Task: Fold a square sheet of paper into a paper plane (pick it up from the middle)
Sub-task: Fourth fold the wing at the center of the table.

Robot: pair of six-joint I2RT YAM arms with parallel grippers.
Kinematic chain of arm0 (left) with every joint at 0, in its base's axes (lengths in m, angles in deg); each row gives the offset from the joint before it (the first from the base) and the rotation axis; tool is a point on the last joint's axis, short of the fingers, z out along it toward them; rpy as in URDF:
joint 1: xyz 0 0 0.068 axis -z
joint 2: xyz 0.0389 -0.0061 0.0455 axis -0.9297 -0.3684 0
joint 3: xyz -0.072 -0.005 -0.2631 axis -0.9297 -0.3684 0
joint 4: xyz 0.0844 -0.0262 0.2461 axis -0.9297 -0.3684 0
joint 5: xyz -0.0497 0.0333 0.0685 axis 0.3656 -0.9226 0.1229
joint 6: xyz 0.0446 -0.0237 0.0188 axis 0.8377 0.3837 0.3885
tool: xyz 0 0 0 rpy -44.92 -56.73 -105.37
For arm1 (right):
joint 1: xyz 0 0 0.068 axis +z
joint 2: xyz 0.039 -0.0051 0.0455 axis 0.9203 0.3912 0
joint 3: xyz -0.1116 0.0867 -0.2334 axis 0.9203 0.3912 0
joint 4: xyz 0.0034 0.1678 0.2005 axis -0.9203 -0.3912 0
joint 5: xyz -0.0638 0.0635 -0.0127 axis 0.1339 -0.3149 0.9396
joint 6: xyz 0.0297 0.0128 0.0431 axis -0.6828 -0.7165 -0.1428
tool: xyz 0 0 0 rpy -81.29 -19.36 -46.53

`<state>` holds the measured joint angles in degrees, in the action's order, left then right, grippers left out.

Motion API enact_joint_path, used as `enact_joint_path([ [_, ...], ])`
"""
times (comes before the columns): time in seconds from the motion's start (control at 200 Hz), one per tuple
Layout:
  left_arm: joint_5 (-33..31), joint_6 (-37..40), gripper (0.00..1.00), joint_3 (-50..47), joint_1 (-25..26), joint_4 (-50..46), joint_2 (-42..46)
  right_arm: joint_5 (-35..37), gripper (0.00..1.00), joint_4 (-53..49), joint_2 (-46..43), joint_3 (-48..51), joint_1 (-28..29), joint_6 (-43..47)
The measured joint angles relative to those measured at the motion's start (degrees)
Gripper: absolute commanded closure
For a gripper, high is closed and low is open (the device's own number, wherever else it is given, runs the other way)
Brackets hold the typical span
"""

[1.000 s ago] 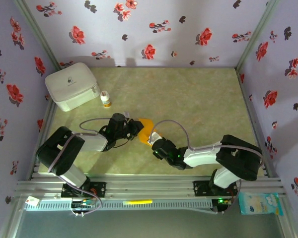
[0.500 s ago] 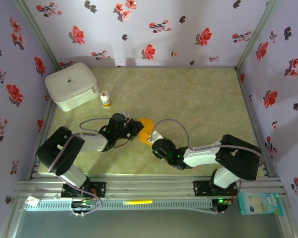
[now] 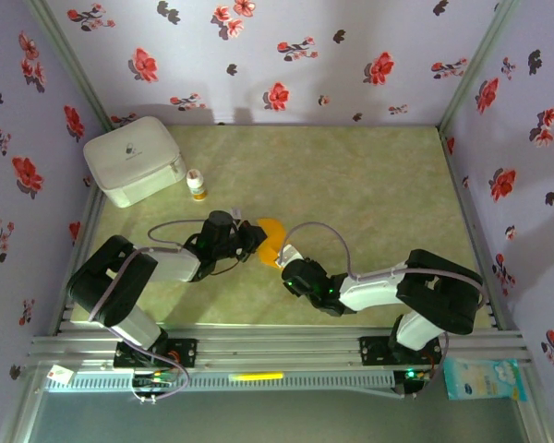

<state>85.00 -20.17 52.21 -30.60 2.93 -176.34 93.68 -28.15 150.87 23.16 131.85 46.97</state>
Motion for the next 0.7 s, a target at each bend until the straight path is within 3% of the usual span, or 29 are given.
enact_joint_path([
  [0.225, 0.0, 0.0, 1.0, 0.04, 0.0, -0.02, 0.0, 0.39, 0.78, 0.04, 0.2, 0.0, 0.0, -0.02],
  [0.44, 0.0, 0.0, 0.99, 0.11, 0.0, -0.02, 0.0, 0.44, 0.88, 0.17, 0.22, 0.0, 0.0, -0.15],
  [0.7, -0.02, 0.61, 0.84, 0.11, -0.07, -1.07, 0.66, 0.35, 0.96, 0.42, 0.24, 0.0, 0.0, -0.94],
])
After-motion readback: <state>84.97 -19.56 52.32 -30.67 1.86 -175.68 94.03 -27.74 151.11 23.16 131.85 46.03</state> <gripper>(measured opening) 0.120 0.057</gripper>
